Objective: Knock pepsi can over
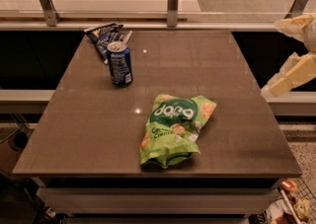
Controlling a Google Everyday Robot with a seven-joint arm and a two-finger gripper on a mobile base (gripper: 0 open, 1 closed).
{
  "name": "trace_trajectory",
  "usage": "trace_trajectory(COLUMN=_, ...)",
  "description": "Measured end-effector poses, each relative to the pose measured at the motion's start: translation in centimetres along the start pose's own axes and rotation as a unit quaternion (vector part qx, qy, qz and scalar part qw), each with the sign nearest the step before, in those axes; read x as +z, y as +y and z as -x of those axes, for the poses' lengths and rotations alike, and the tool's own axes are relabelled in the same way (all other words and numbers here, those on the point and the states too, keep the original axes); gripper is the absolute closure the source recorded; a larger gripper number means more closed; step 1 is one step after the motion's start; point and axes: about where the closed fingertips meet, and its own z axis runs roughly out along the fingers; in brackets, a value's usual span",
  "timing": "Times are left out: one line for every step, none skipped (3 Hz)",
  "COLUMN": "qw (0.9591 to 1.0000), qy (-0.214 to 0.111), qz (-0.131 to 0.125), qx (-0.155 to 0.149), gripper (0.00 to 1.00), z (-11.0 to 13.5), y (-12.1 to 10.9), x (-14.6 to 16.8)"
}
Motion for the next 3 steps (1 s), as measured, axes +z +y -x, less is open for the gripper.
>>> trace_trajectory(qw=0.9931, qy=-0.117, qz=-0.004, qx=0.011, gripper=0.0, z=3.2, y=-1.8, x=2.0)
trace_trajectory(qw=0.9816, qy=-0.189, qz=0.005, qx=0.023, gripper=0.0, z=7.0, y=-2.6, x=3.4)
trace_trajectory(qw=0.9721, qy=-0.231, qz=0.02, qx=0.033, gripper=0.0, z=11.2, y=-2.9, x=5.3)
